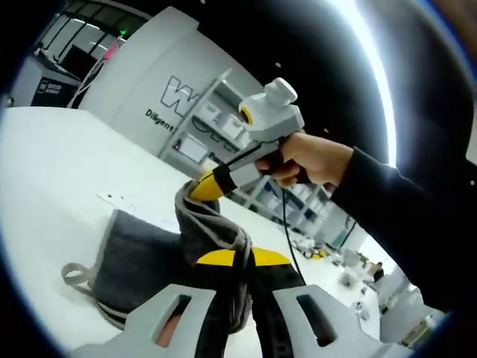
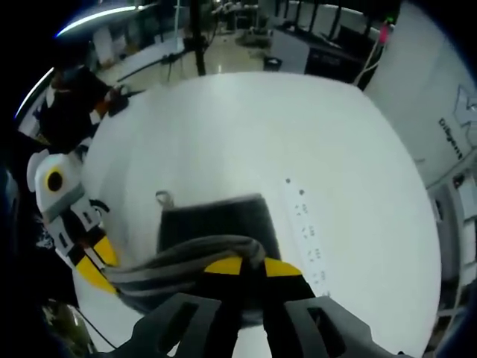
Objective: Open the folded towel by lifting each exposed corner and separating the folded layers until the towel lies flat within the target outline without major curled edges
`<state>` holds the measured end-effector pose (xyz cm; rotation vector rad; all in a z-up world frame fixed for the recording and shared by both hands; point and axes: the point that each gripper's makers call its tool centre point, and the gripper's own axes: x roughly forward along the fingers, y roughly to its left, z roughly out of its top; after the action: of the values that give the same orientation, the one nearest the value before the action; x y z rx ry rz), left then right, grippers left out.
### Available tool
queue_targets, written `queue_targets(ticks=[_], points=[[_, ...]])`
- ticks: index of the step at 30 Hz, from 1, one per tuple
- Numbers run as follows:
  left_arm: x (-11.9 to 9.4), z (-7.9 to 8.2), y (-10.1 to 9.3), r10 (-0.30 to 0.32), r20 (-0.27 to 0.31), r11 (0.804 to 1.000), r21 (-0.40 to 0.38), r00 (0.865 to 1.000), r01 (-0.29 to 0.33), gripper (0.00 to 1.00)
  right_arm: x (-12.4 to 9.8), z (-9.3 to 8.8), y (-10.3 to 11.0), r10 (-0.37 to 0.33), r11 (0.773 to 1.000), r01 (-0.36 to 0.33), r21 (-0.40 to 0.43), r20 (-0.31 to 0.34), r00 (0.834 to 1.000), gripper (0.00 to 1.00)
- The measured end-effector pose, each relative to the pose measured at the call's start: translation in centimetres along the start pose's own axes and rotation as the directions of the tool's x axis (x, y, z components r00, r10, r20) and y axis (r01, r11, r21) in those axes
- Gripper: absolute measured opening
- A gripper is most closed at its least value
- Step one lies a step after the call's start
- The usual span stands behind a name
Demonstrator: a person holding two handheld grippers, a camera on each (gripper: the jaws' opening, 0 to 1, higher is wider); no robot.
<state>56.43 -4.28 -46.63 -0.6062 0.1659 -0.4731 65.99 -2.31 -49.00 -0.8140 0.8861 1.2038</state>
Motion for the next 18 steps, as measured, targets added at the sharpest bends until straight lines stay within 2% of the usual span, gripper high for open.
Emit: queue_targets(ticks=[18], points=[[-0.3,-0.3,-1.7,-0.02,-0.005,1.0,0.024,1.0,0.02,0.04,-0.7,-0.9,0.0,-0.017,1.0,0.017,0.011,0.015,1.0,0.03]])
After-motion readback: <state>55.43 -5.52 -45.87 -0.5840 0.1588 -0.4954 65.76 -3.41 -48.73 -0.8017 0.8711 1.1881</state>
